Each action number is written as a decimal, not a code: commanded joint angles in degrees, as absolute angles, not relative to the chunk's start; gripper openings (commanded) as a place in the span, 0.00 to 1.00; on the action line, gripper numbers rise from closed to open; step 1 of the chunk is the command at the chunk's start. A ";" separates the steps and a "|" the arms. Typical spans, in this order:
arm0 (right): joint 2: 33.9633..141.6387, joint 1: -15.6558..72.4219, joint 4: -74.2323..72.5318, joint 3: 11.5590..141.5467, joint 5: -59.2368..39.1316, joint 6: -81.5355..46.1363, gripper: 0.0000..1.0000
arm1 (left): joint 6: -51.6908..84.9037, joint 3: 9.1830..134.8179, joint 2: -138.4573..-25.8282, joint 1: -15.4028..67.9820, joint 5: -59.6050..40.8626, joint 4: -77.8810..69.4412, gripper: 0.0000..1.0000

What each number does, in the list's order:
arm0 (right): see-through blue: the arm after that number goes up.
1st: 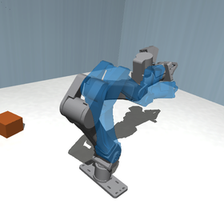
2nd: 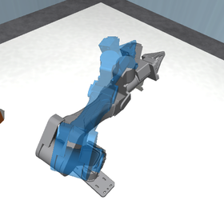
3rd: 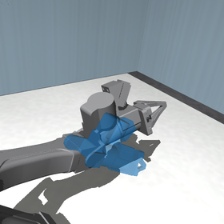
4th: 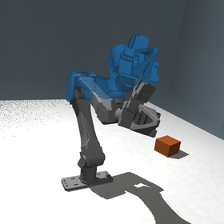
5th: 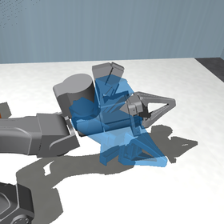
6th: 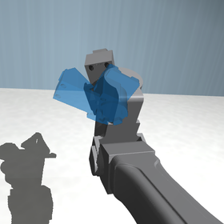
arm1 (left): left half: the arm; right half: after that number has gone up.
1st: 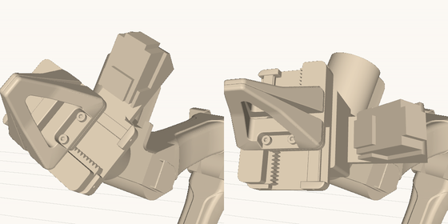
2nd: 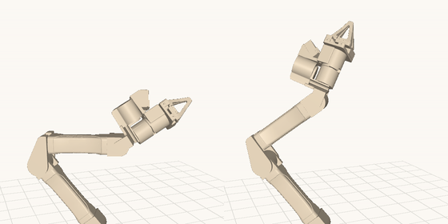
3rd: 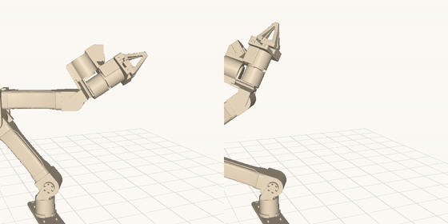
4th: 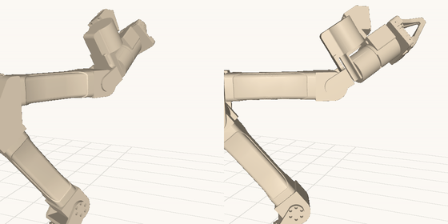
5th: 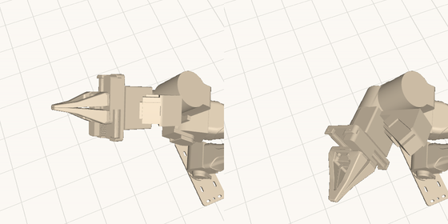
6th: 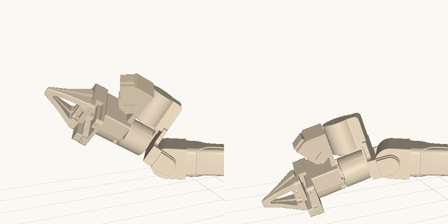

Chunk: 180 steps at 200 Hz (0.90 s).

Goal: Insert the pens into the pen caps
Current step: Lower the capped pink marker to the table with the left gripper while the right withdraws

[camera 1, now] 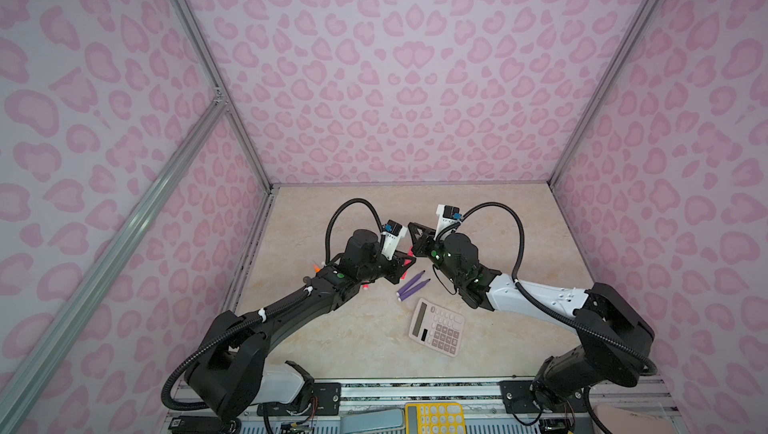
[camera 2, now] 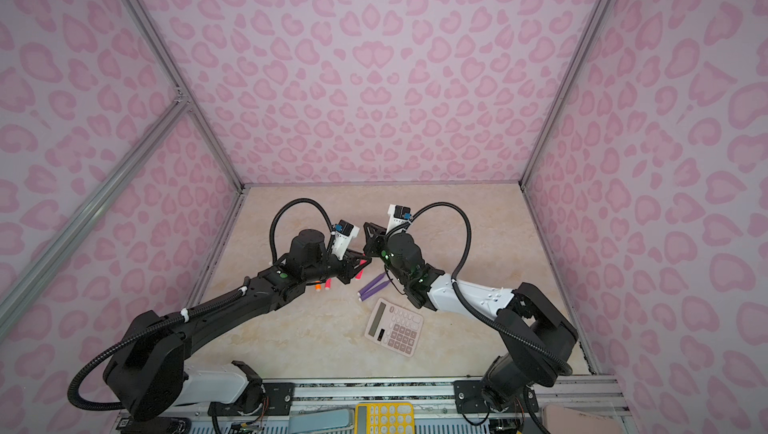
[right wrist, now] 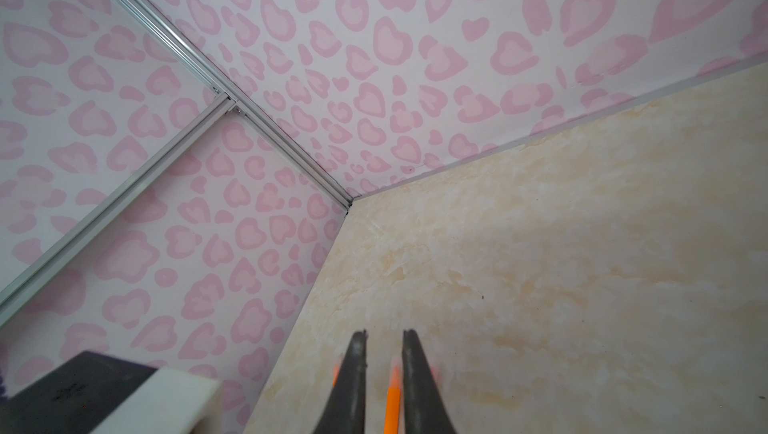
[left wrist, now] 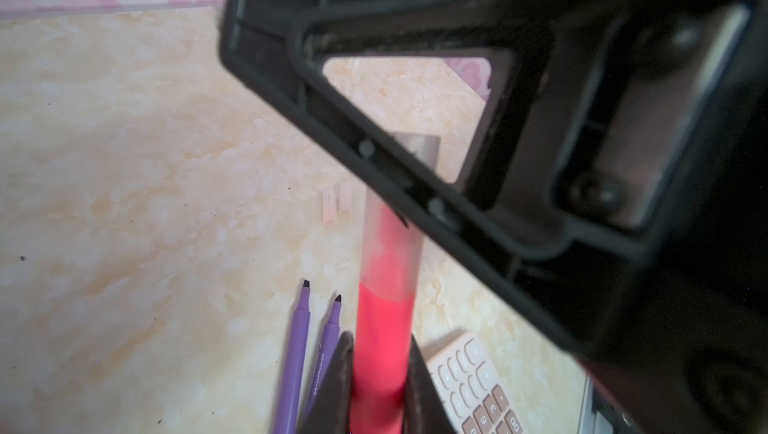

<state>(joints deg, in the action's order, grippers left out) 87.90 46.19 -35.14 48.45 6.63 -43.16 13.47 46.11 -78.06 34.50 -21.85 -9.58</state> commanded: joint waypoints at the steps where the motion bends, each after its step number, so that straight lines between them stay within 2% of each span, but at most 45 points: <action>1: 86.32 45.71 -21.91 46.26 2.13 -42.74 0.08 | 19.98 45.97 -76.58 32.93 -4.41 -24.38 0.04; 27: 83.95 43.51 -21.29 44.26 3.78 -42.79 0.37 | 19.56 43.42 -76.03 34.14 -2.93 -22.15 0.04; 56: 81.23 40.87 -20.45 42.24 5.40 -42.80 0.53 | 20.02 40.27 -77.14 34.63 -2.49 -20.23 0.04; 95: 78.59 38.44 -18.85 40.27 7.55 -42.84 0.55 | 20.86 40.03 -82.69 34.58 -2.84 -14.64 0.03; 180: 79.88 36.95 -16.88 41.53 6.77 -43.31 0.53 | 20.33 46.04 -94.08 34.67 5.50 -2.18 0.03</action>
<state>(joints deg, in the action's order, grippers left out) 79.24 37.01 -17.58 41.15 6.42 -43.11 20.93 43.59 -91.39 34.63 1.54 -7.09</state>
